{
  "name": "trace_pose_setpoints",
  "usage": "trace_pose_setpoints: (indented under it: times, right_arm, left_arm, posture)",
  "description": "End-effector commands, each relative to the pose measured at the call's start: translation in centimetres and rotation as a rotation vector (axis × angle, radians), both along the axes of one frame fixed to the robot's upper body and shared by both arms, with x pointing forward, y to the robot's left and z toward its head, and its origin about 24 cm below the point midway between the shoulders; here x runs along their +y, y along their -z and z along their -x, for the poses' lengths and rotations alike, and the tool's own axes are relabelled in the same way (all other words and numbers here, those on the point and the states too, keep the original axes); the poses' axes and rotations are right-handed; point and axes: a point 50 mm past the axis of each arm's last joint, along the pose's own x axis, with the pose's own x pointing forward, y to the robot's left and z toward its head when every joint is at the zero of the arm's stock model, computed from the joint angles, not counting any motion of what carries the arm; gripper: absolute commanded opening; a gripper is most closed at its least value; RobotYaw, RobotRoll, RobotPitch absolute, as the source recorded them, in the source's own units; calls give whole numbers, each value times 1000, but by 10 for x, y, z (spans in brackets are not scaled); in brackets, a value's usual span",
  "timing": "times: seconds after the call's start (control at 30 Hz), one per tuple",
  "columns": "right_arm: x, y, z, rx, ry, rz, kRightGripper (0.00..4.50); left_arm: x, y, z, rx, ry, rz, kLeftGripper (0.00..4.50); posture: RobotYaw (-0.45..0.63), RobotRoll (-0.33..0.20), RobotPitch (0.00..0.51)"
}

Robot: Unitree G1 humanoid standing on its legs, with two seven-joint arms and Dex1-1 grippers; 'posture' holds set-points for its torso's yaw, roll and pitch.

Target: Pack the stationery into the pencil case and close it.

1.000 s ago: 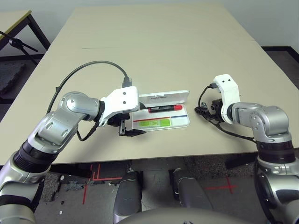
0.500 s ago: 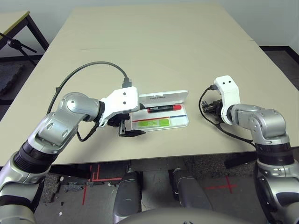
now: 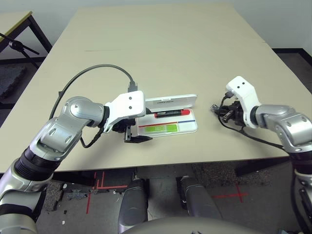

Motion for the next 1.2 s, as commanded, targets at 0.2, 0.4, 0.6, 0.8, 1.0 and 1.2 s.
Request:
trace_pose_setpoints:
  times: [0.2,0.4,0.6,0.8,1.0,1.2]
  right_arm:
    - [18,-23,10,-45,-428,-41,297]
    - [30,-13,11,5,-575,29,297]
    - [50,0,9,2,-677,54,297]
    - [62,4,0,-29,-707,89,297]
    - [64,8,-7,-56,-707,122,297]
    - [69,16,-10,-48,-710,149,297]
  left_arm:
    - [0,3,1,7,-1,-17,4500]
    - [1,4,2,7,-9,-21,4500]
    - [1,5,2,3,-17,-28,4500]
    - [0,5,3,4,-21,-28,4500]
    - [1,8,4,6,-26,-30,4500]
    - [1,11,4,8,-30,-29,4500]
  posture:
    - [-84,0,125]
    - [-74,0,123]
    - [-65,0,122]
    - [-61,0,123]
    - [-55,0,123]
    - [-48,0,123]
